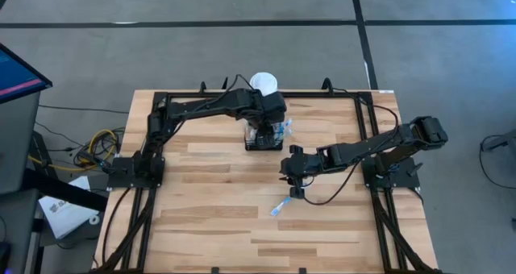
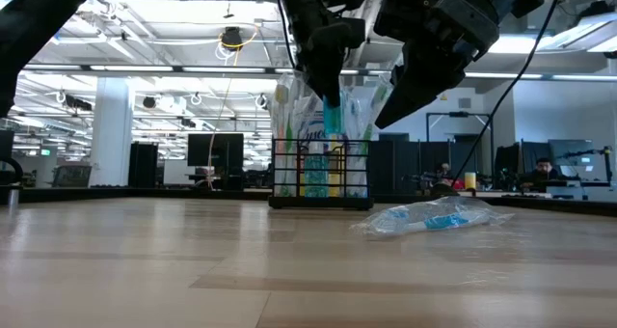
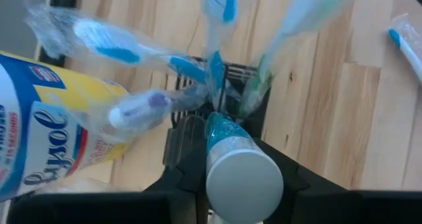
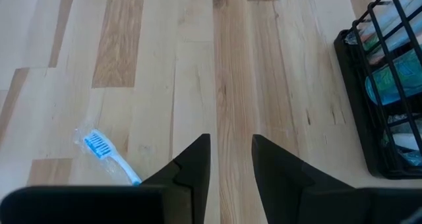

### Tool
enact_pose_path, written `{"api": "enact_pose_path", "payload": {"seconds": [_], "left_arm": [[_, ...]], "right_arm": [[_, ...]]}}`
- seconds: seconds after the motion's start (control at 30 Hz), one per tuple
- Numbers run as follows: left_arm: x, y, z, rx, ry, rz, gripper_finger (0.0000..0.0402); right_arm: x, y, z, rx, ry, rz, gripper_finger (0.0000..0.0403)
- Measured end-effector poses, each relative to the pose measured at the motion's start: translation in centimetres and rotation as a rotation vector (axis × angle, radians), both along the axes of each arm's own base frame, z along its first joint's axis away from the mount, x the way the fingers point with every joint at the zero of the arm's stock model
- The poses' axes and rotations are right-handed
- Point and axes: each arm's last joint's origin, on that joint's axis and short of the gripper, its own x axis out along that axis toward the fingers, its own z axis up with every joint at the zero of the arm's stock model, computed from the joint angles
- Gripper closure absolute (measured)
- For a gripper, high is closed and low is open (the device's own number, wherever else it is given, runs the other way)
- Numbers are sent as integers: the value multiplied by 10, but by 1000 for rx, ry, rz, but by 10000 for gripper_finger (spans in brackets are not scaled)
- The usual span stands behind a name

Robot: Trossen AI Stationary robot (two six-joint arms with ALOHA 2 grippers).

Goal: Pick & Place toothbrushing station
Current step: Put the blue mouthwash bottle into the black wire organizer

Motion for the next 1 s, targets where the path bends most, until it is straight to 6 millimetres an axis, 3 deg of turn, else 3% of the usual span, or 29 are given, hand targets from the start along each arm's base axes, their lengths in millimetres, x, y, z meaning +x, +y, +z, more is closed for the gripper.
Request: {"api": "enact_pose_path", "payload": {"seconds": [0.7,1.0], "left_arm": [[-1,0,-41,-77,47,-21,322],[-1,2,-44,-90,36,-23,321]], "right_arm": [[-1,0,-1,-1,8,0,301],[2,0,-10,-8,43,0,301]]}}
